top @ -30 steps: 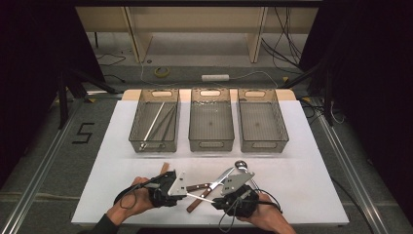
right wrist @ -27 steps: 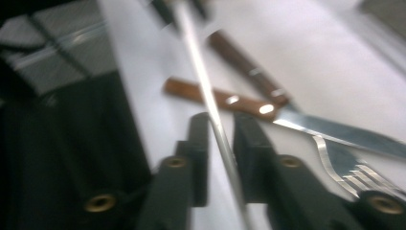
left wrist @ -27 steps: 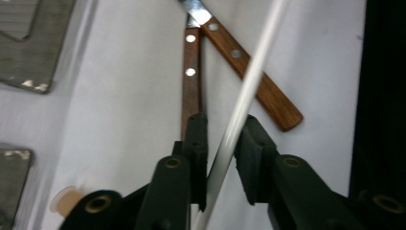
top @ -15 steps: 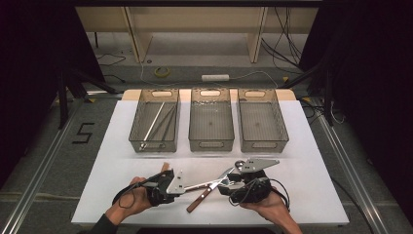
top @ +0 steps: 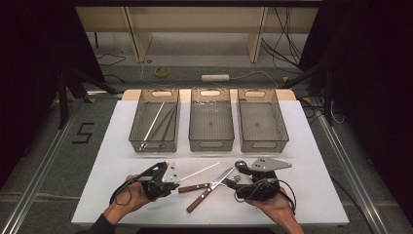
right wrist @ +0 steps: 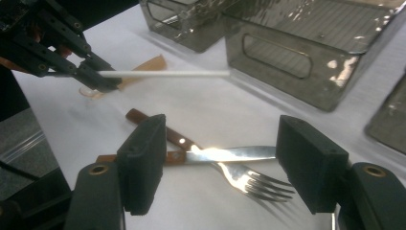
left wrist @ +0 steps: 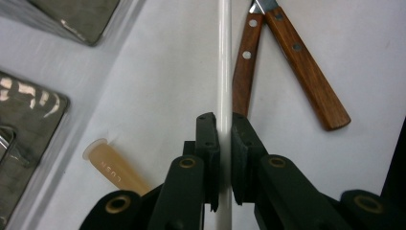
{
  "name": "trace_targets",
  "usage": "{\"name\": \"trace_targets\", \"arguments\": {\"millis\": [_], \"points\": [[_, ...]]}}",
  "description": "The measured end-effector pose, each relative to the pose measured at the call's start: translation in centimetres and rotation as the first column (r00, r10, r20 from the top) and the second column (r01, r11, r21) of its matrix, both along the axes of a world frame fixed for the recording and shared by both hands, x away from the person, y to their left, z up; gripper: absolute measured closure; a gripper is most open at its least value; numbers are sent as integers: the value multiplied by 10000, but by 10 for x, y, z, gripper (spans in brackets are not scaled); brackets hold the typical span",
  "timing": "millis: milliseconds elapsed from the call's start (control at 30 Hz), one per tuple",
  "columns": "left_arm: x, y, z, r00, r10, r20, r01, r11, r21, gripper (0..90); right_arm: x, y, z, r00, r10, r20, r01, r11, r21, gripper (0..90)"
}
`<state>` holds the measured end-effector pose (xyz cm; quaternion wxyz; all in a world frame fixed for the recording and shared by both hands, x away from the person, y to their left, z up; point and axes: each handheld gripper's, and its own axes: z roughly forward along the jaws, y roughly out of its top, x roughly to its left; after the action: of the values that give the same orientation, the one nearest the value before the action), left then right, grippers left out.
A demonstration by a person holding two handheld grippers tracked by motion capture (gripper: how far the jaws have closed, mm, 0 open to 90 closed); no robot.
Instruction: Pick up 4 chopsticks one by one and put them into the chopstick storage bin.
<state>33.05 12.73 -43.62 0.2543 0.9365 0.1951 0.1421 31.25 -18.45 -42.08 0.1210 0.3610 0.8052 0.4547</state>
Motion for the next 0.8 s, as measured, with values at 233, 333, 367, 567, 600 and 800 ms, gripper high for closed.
{"name": "trace_targets", "arguments": {"millis": [233,333,367,567,600,800], "points": [[8,9,3,9945,1016,-268,-1029,9932,-538,832,0,-8,-1,9996,-280,22,280,9996,3,354],[10,13,4,9898,1366,-399,-1392,9876,-724,832,-1,-10,-1,9994,-339,40,339,9994,-31,351],[12,14,5,9885,1448,-442,-1480,9857,-802,832,-1,-10,-2,9993,-364,61,364,9993,-56,349],[18,22,8,9776,2041,-513,-2087,9717,-1108,832,-2,-16,-2,9984,-555,110,556,9984,-106,336],[19,24,9,9761,2107,-531,-2155,9698,-1143,832,-2,-17,-2,9982,-597,108,598,9981,-110,335],[27,31,14,9626,2650,-555,-2705,9509,-1507,832,-2,-24,-2,9965,-834,81,835,9965,-72,325]]}}
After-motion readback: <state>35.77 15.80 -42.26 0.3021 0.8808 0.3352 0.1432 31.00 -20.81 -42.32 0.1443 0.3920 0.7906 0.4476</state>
